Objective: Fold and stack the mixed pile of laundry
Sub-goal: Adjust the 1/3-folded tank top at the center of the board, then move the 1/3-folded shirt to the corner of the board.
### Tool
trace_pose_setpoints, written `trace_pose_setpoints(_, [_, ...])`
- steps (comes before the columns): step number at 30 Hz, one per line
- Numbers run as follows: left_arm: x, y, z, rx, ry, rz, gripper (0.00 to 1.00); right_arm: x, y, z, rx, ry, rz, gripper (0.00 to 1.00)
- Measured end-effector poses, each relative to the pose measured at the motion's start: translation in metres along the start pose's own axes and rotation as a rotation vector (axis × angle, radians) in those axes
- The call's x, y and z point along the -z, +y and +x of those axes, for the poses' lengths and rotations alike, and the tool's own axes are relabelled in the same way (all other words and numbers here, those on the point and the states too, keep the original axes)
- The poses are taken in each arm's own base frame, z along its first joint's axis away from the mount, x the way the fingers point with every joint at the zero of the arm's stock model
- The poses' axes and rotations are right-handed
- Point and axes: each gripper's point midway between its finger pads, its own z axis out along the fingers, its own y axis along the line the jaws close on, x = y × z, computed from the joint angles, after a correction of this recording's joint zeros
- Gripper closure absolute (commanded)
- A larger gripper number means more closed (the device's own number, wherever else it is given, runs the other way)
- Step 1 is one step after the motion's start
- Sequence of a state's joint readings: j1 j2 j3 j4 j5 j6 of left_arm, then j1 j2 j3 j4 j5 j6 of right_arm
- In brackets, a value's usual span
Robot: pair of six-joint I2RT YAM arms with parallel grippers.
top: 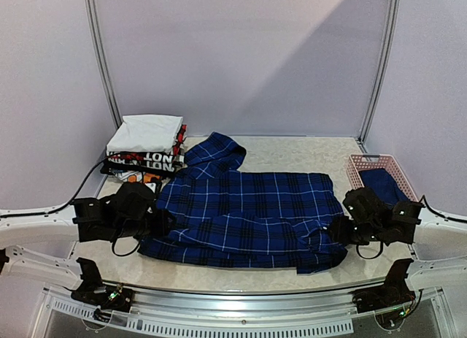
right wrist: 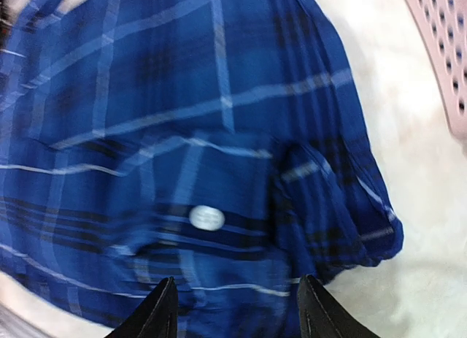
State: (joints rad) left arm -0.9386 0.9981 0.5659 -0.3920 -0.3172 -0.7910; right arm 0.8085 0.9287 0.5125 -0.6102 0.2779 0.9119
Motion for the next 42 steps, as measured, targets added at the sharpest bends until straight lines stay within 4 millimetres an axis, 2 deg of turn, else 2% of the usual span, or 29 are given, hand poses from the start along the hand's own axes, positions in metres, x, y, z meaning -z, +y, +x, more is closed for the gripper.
trace_pose_setpoints(5, [-0.027,-0.025,0.003,-0.053,0.056,0.021,0.72,0.026,0.029,-0.026,0.026,-0.048,-0.102,0.45])
trace_pose_setpoints(8, [-0.048,-0.035,0.01,-0.078,0.099,0.019,0.73,0.03,0.045,-0.032,0.05,-0.056,-0.162,0.47])
trace_pose_setpoints(11, [-0.065,-0.04,0.019,-0.095,0.133,0.014,0.73,0.025,0.06,-0.031,0.082,-0.039,-0.212,0.51])
trace_pose_setpoints(15, [-0.076,-0.036,0.028,-0.106,0.157,-0.006,0.73,0.001,0.074,-0.025,0.114,0.001,-0.215,0.61])
trace_pose_setpoints(20, [-0.087,-0.025,0.042,-0.117,0.175,-0.041,0.73,-0.042,0.07,-0.004,0.153,0.095,-0.133,0.65])
trace_pose_setpoints(23, [-0.095,-0.013,0.056,-0.125,0.199,-0.075,0.74,-0.055,0.066,0.004,0.163,0.118,-0.104,0.66])
trace_pose_setpoints(29, [-0.103,-0.016,0.053,-0.106,0.154,-0.057,0.74,-0.074,0.049,0.023,0.175,0.158,-0.052,0.68])
trace_pose_setpoints(37, [-0.1,-0.024,0.061,-0.093,0.122,-0.028,0.74,-0.076,0.053,0.025,0.124,0.112,-0.086,0.66])
trace_pose_setpoints(42, [-0.084,-0.046,0.087,-0.144,0.155,0.015,0.73,-0.062,0.054,0.045,0.136,0.123,-0.079,0.63])
